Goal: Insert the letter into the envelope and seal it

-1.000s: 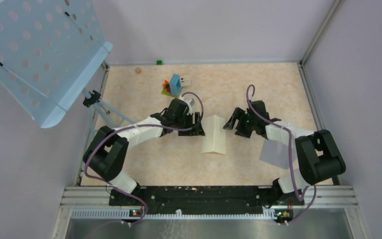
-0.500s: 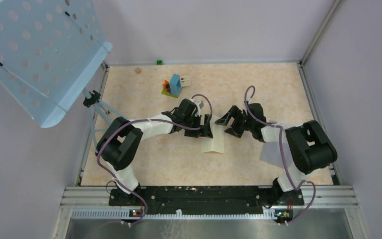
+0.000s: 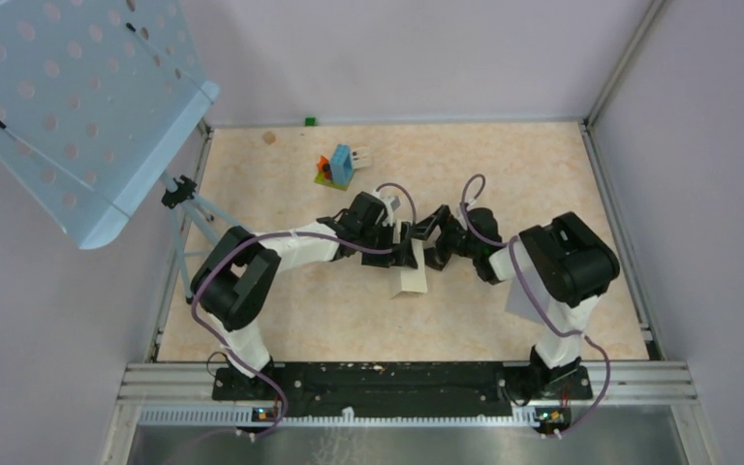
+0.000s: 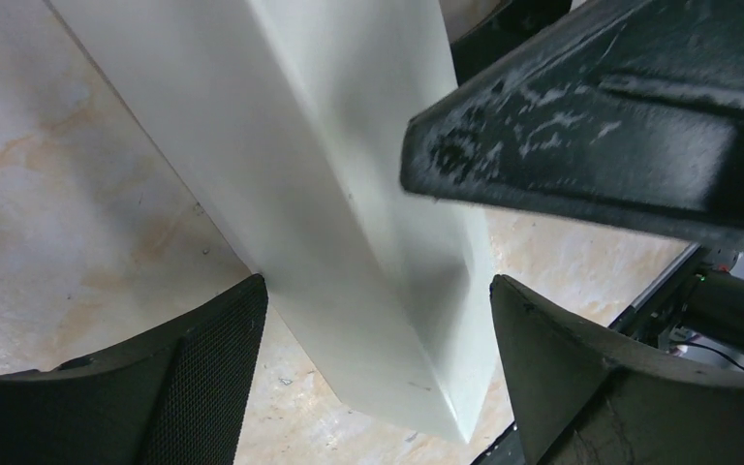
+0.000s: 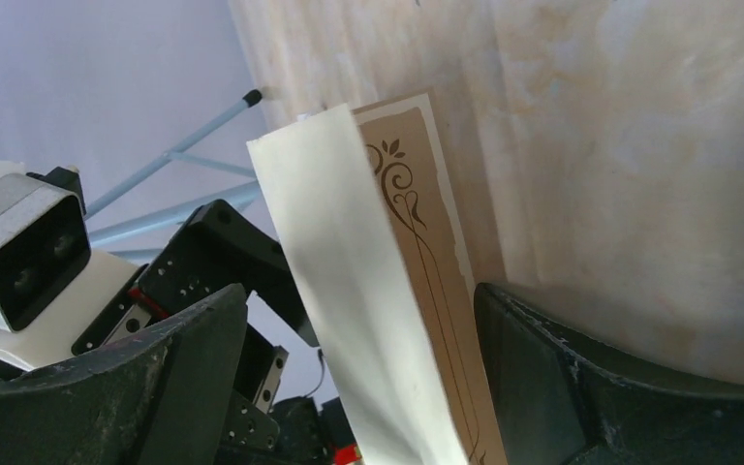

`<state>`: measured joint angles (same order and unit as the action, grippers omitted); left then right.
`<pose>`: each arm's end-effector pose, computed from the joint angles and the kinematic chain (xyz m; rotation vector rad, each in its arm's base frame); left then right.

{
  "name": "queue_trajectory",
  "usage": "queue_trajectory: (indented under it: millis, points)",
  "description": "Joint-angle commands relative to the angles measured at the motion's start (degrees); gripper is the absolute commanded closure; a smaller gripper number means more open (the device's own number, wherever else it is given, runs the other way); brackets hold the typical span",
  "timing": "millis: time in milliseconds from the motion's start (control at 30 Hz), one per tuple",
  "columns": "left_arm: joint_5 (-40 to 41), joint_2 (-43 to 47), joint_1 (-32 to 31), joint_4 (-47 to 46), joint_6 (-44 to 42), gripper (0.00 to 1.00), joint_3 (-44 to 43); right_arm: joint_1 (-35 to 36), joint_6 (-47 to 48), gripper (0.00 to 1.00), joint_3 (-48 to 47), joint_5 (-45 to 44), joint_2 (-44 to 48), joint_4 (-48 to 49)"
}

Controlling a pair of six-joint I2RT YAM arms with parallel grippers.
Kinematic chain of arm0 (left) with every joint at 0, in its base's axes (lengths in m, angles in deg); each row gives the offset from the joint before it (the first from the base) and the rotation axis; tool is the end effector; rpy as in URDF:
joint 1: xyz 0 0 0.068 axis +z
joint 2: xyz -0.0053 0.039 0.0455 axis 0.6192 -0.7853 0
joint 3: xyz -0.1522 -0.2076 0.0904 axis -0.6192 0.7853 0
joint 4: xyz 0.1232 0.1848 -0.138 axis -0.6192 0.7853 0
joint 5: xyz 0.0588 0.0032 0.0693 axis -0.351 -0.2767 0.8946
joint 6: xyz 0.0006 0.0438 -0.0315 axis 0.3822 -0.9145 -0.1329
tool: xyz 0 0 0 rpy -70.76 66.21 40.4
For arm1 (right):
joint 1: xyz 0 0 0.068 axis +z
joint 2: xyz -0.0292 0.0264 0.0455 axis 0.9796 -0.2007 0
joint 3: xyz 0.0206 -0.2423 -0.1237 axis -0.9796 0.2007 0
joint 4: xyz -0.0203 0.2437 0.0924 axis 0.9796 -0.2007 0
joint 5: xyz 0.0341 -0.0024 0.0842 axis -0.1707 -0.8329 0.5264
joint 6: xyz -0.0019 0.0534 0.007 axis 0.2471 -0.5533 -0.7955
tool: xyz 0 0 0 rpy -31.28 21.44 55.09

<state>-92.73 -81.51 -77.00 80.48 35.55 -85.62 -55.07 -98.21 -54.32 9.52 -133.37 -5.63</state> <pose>0.2752 -0.2364 0.1675 0.3076 2.6016 -0.9328 0.2860 0.1430 0.1086 0.6670 2.2754 1.5089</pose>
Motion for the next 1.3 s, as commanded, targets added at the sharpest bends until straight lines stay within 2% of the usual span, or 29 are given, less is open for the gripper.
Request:
queue_trajectory:
  millis: [0,67,200,333,467,533,633,800,1067,1267]
  points:
    - [0.87,3.36,0.40,-0.72,-0.23,0.13,0.01,2.65,-6.68,0.13,0.59,0.60,-3.02,6.58]
    - [0.64,3.89,0.85,-0.64,-0.29,0.18,0.54,3.19,-7.32,0.13,-0.08,0.33,-3.46,6.62]
    - [0.49,5.40,1.62,-0.58,-0.32,0.36,1.92,3.93,-7.41,0.13,-1.62,0.00,-4.09,5.99]
    - [-0.79,6.55,2.47,-0.54,-0.29,0.47,2.72,4.94,-8.01,0.13,-2.77,-0.58,-4.56,5.92]
    - [-0.80,7.44,2.77,0.78,-0.35,0.48,2.86,6.86,-9.85,0.13,-3.70,-1.71,-5.21,6.73]
    - [-0.29,7.80,2.84,2.38,-0.63,0.40,2.79,8.07,-11.31,0.13,-4.04,-2.28,-5.71,7.80]
    - [1.70,8.25,2.94,5.28,-1.15,0.34,2.90,9.50,-13.36,0.13,-4.61,-2.79,-6.42,9.20]
    - [4.87,10.24,2.83,5.63,-0.52,0.34,6.61,10.93,-14.19,0.13,-5.03,-4.15,-6.17,7.96]
    - [7.85,14.07,2.56,4.80,1.28,0.50,10.12,11.89,-11.27,0.13,-5.47,-5.77,-3.48,3.10]
    - [6.98,15.35,2.56,3.83,1.46,0.73,11.28,11.89,-7.31,0.13,-6.66,-6.66,-0.59,-2.53]
